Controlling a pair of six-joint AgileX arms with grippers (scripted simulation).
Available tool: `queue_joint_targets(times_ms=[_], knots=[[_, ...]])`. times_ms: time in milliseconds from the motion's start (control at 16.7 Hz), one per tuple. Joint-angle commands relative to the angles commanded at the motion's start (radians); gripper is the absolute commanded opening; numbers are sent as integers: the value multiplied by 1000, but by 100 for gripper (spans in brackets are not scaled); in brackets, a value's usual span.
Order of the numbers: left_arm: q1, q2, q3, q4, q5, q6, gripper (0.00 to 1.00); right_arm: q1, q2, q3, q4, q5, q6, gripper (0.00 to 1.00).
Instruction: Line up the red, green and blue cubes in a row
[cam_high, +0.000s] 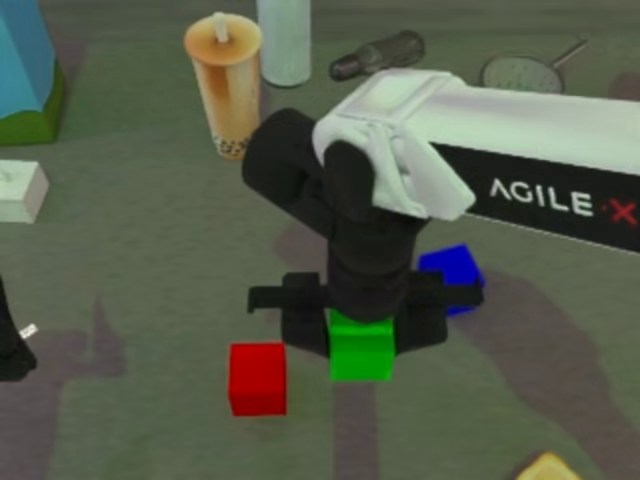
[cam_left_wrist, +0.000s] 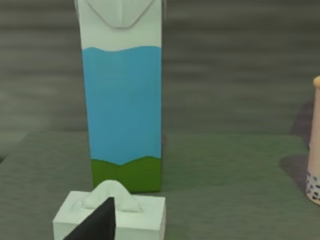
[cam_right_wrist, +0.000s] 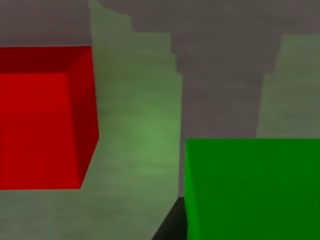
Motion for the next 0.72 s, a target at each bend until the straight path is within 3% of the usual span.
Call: queue_joint_targets(times_ms=[360,660,720], knots=[[0,0,0,0,0,0,100,3,60,-135,203,1,4,0],[0,0,0,0,0,0,100,5,72,-157,230,2,5,0],[0,0,0,0,0,0,100,5,72,-157,230,2,5,8]])
